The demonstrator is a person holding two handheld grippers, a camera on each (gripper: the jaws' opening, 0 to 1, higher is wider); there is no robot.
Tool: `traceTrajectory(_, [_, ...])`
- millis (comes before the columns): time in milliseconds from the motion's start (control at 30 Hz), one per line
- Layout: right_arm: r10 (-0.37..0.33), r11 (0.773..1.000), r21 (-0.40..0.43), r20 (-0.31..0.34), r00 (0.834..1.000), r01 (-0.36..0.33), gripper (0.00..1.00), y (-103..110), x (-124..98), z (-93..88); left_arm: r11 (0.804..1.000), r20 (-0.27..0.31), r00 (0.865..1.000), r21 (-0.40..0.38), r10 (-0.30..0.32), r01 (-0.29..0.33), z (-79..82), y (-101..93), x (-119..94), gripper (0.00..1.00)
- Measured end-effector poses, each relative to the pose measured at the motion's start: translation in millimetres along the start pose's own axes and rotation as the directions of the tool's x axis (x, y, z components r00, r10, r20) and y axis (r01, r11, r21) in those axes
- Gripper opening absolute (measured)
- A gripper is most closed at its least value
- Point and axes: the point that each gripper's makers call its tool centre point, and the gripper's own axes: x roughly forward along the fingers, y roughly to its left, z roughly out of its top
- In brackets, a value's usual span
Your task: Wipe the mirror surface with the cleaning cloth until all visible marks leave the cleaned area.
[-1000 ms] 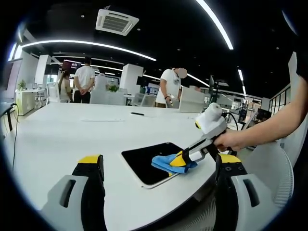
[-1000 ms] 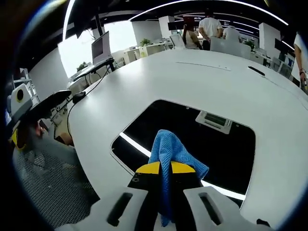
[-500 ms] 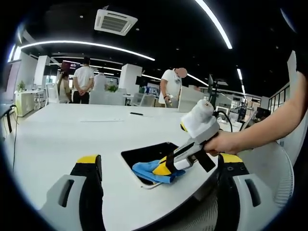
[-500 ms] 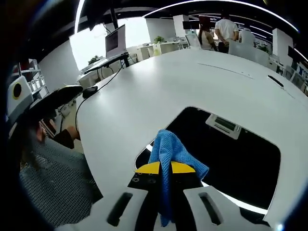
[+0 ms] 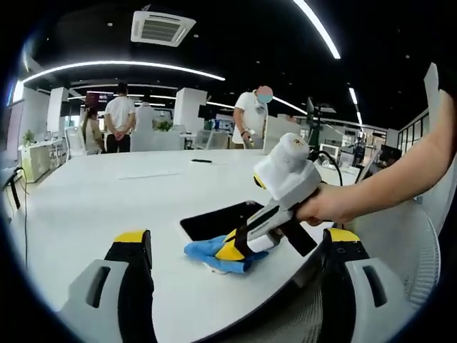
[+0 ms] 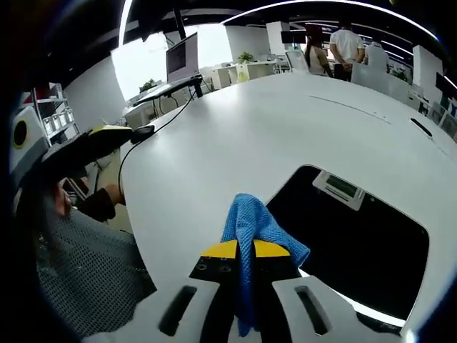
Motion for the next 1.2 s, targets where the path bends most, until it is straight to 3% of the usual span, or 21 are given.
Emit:
traceTrajectory(667, [0.013, 0.998, -0.066, 0.001, 1.0, -0.013, 0.0, -0.3, 0.8, 1.2, 0.998, -0.026, 0.999, 0.051, 0.023, -0.022, -1.5, -2.1, -1.4, 0.97])
traceTrajectory(1200, [-0.026, 0.996, -0.081, 0.005, 1.0, 0.027, 0.0, -24.6, 13.9, 20.2, 0.999, -0.029, 0.999, 0.03, 0.04, -0.039, -3.6, 1.7, -1.9, 0.95])
